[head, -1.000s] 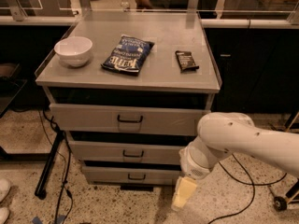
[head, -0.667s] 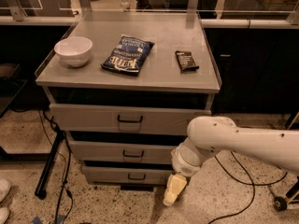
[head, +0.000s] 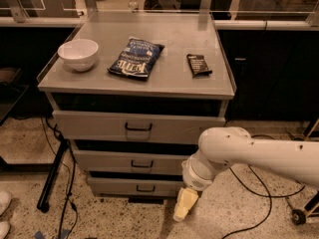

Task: Open middle drawer

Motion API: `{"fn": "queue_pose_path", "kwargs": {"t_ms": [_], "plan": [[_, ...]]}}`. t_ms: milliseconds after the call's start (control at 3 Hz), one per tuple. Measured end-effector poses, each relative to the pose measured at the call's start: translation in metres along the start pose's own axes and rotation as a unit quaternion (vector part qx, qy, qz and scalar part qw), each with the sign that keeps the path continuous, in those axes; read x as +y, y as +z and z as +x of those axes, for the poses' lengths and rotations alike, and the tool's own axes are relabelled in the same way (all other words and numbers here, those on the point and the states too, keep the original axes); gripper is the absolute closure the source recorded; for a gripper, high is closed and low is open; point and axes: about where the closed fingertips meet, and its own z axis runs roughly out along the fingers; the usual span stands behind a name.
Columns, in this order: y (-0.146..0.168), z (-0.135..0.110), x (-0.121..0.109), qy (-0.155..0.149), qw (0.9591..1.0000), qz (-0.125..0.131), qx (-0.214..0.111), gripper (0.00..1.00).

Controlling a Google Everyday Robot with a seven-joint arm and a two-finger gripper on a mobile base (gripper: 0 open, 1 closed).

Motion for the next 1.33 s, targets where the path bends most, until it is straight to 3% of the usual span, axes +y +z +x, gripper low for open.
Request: {"fn": "queue_pose_path", "kwargs": {"t_ms": [333,1000,1333], "plan": [[0.025,-0.014,-0.028,-0.007,0.9997,0.025,-0.002,0.00],[0.027,-0.012,-0.031,-0.007,0.9993,0.038,-0.003,0.00],[0.037,-0.005,-0.063,0.001,0.9977,0.067,-0.012,0.00]]}}
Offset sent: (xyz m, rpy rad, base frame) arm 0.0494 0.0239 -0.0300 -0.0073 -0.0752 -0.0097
